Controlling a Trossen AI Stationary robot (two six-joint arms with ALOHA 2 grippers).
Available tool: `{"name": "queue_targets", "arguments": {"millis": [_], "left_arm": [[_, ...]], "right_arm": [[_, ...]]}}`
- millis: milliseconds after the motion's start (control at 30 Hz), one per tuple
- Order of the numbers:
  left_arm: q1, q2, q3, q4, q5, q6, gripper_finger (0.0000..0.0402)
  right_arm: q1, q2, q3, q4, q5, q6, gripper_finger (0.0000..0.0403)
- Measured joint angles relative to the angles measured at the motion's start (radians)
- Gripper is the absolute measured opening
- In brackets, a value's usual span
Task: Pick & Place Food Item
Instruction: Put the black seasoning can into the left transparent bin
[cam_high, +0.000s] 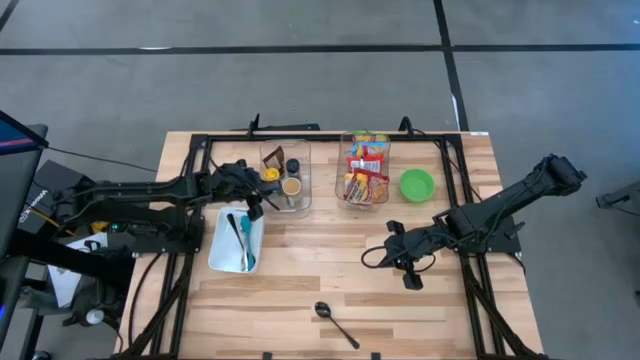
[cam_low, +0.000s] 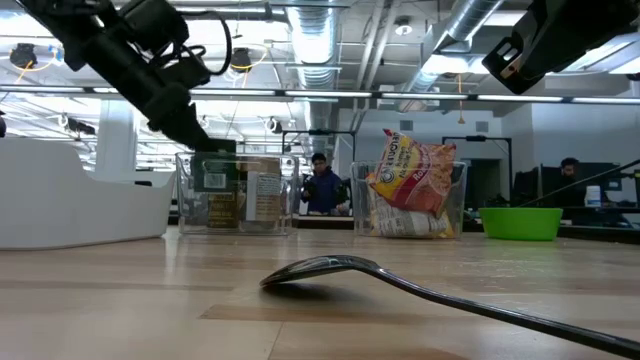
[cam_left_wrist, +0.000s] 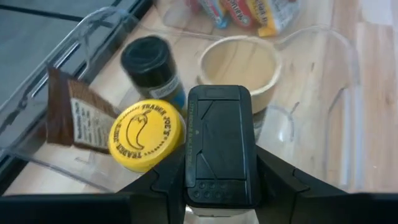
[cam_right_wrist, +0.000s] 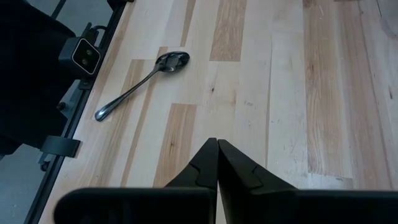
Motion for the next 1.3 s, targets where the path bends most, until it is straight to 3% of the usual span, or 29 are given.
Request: {"name": "queue_targets", "arguments": {"millis": [467, 1300], "left_arm": [[0.053, 0.0, -0.08, 0.099, 0.052, 0.001, 0.0131], [0.053, 0.095, -0.079, 0.193, 0.053, -0.002, 0.014]], "right_arm": [[0.0, 0.0, 0.0, 0.0, 0.0, -0.001, 0.0], [0.0, 0.0, 0.0, 0.002, 0.0, -0.002, 0.0]]}}
